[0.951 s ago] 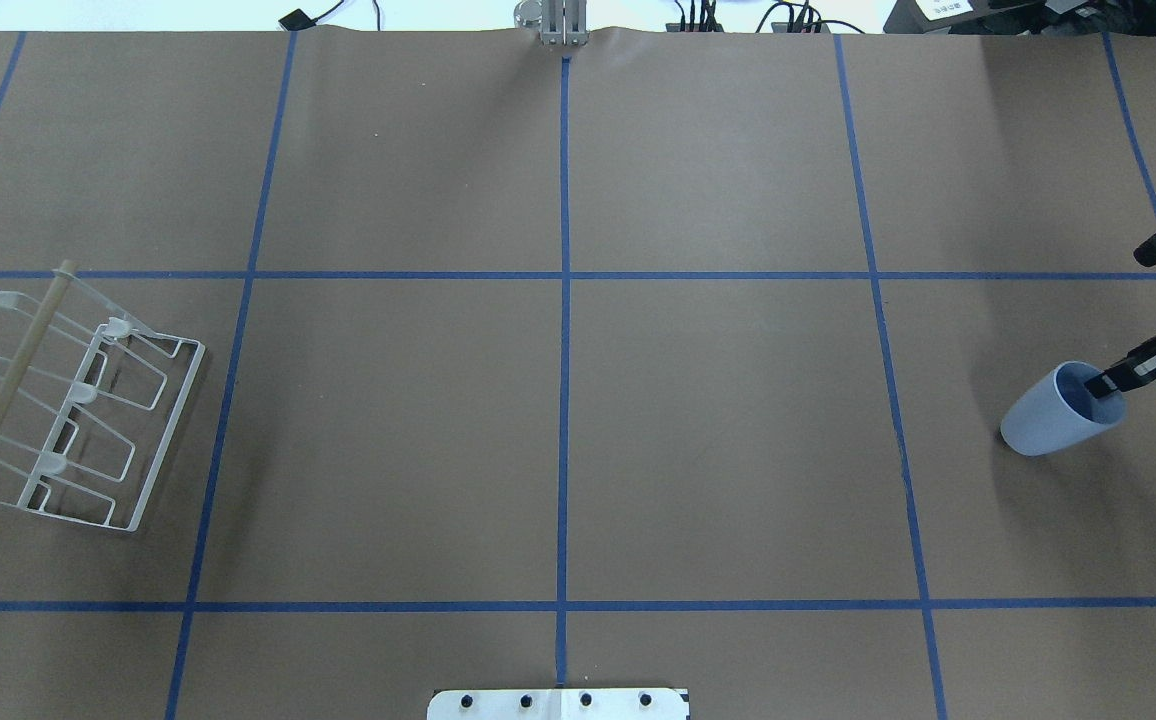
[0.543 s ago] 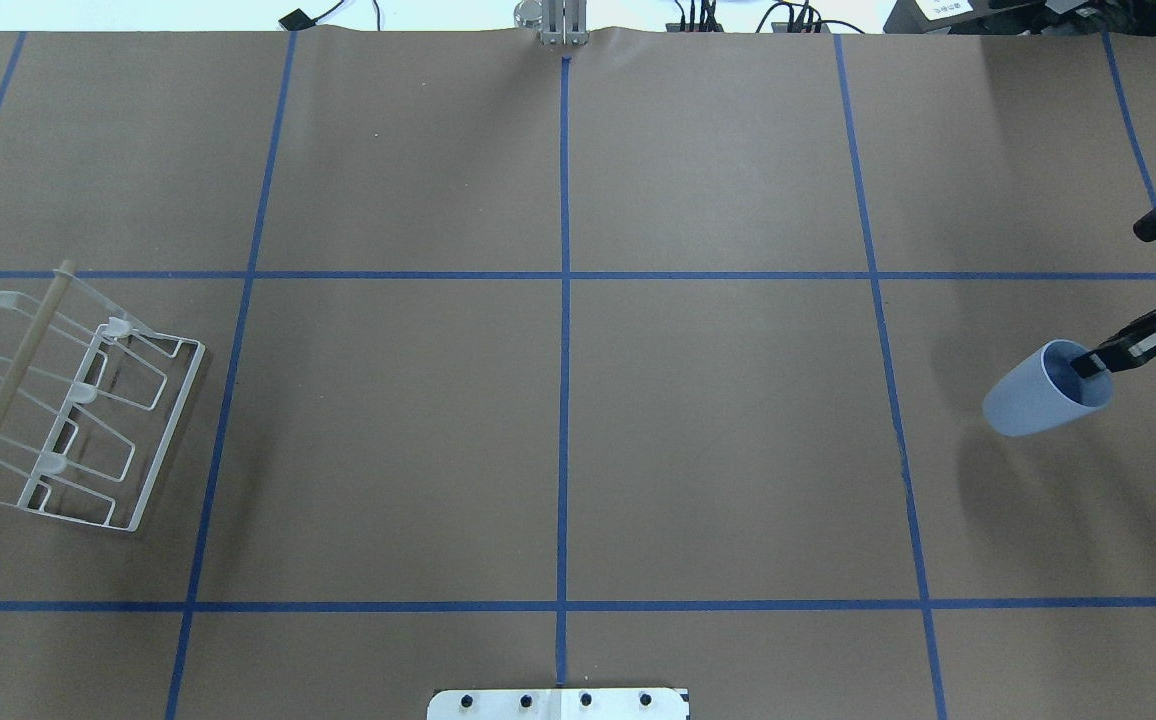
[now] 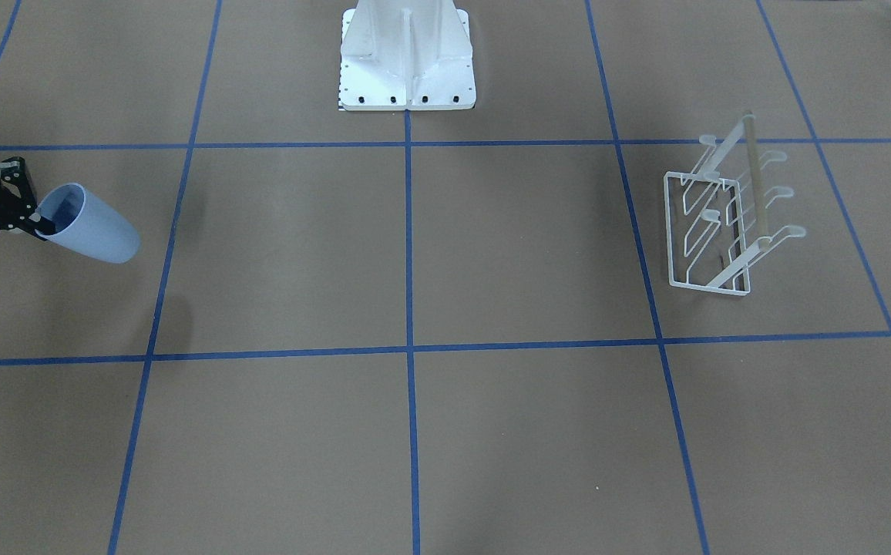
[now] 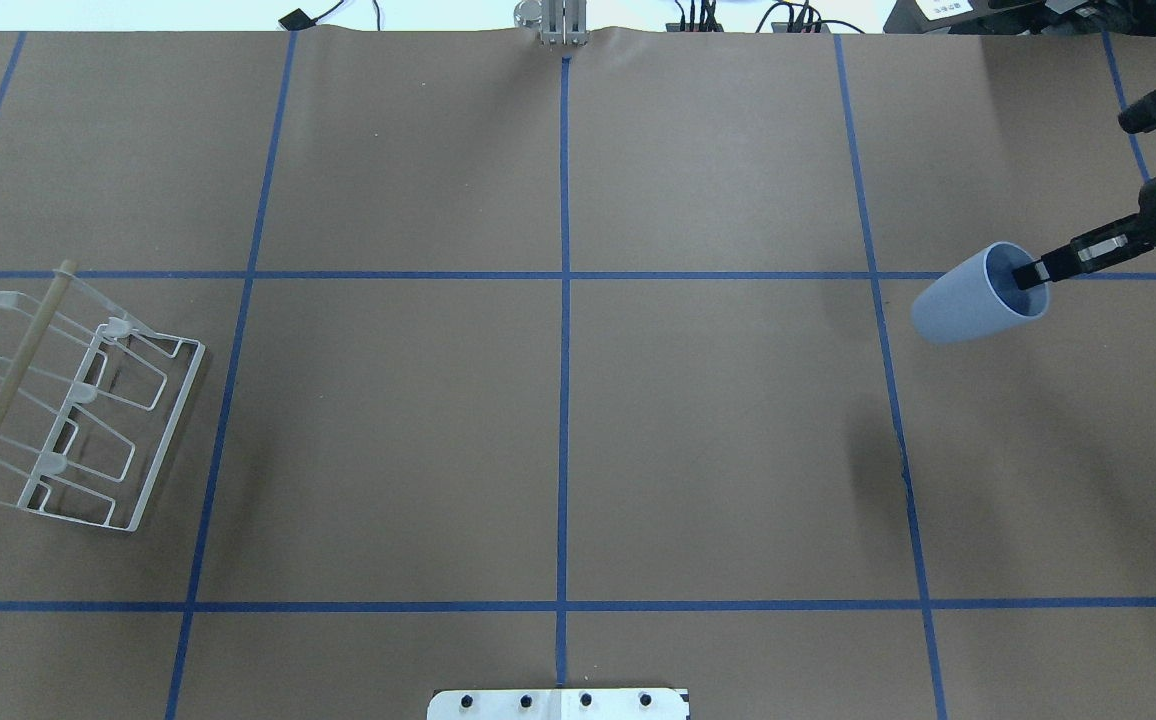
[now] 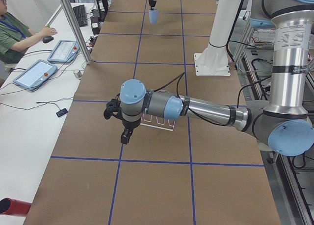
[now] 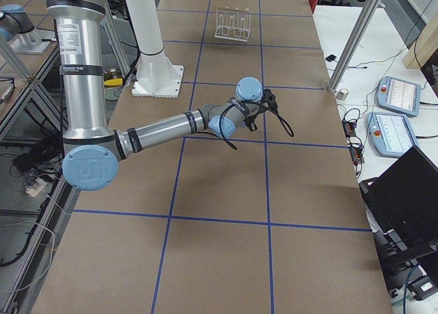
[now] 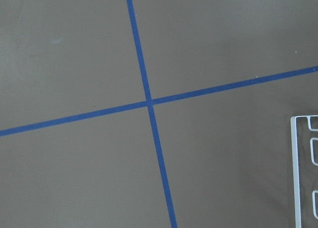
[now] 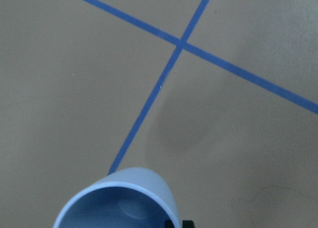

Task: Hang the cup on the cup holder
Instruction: 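Lift the cup with the right gripper and carry it toward the table center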

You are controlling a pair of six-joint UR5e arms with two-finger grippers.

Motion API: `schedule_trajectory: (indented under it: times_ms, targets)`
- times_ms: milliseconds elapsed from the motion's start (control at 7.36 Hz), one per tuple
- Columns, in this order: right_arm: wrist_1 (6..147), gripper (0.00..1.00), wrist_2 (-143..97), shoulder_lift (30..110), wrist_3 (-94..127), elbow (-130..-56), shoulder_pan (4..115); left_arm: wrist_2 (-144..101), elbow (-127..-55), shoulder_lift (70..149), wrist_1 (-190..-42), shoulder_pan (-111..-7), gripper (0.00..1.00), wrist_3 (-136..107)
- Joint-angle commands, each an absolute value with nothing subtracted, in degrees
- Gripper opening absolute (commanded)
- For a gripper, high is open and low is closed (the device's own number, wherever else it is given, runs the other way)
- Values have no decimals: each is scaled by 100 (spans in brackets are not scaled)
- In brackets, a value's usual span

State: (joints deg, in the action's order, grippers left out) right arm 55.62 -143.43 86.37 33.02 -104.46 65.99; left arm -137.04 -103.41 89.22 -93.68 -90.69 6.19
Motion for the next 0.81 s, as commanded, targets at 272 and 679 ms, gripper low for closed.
schedule_trajectory:
  times_ms: [272, 679]
  targets:
    - [3082, 0, -13880, 8332, 6514, -10441, 6365, -14096, -10433, 9000, -12637, -8378, 99, -3792]
    - [1368, 0, -13108, 8306, 8423, -10450, 5663, -14054, -10389, 9656, -15032, -7123, 98, -7243]
